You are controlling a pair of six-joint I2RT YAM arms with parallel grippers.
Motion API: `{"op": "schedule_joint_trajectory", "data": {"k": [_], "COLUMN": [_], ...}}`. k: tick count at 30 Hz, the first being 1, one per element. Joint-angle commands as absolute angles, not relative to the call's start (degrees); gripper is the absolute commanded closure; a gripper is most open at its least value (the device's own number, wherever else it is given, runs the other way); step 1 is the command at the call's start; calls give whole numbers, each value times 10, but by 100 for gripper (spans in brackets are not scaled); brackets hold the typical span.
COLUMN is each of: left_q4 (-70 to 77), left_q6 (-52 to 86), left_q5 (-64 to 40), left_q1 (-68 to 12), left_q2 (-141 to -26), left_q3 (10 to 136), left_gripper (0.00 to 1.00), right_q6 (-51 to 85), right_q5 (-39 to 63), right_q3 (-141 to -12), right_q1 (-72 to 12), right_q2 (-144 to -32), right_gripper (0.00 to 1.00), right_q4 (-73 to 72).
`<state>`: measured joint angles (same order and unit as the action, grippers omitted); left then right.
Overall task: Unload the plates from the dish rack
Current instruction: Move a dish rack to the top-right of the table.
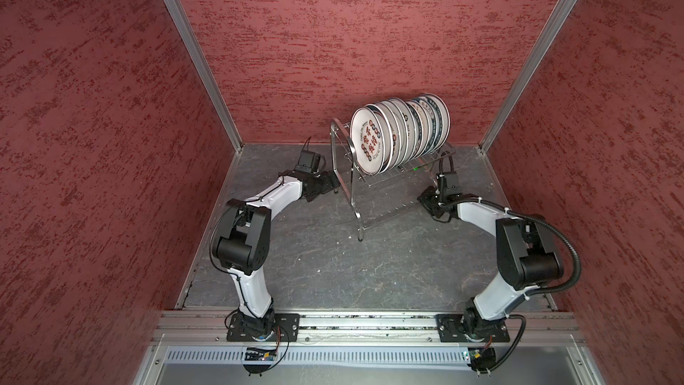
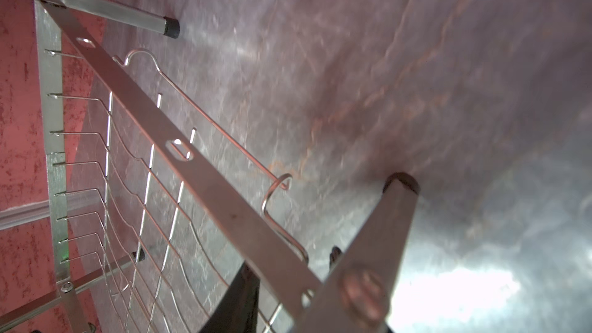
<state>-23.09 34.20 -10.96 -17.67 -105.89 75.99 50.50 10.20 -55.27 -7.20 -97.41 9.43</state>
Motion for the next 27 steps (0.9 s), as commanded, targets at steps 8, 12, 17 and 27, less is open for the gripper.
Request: {"op": "schedule_joint_trajectory", "data": {"k": [8,12,17,27], "left_q4": [-195,-201,-202,-201], "left_q6": [341,338,339,356], "left_q5": [-145,-144,-143,-151], "left_q1": [-235,-253,-270,-290], "left_q2": [-1153,-1179,-1192,-1212], "left_q3": [880,920,939,957], "left_gripper": [5,5,4,4], "right_q6": [462,424,366,324], "right_q5": [131,156,168,171], "right_q3": [-589,-614,-642,-652], "right_q1": [-17,1,24,71], "right_q2": [-1010,-1028,-1031,-1037], "right_gripper": [65,65,65,66], "right_q4": [42,63,107,141]}}
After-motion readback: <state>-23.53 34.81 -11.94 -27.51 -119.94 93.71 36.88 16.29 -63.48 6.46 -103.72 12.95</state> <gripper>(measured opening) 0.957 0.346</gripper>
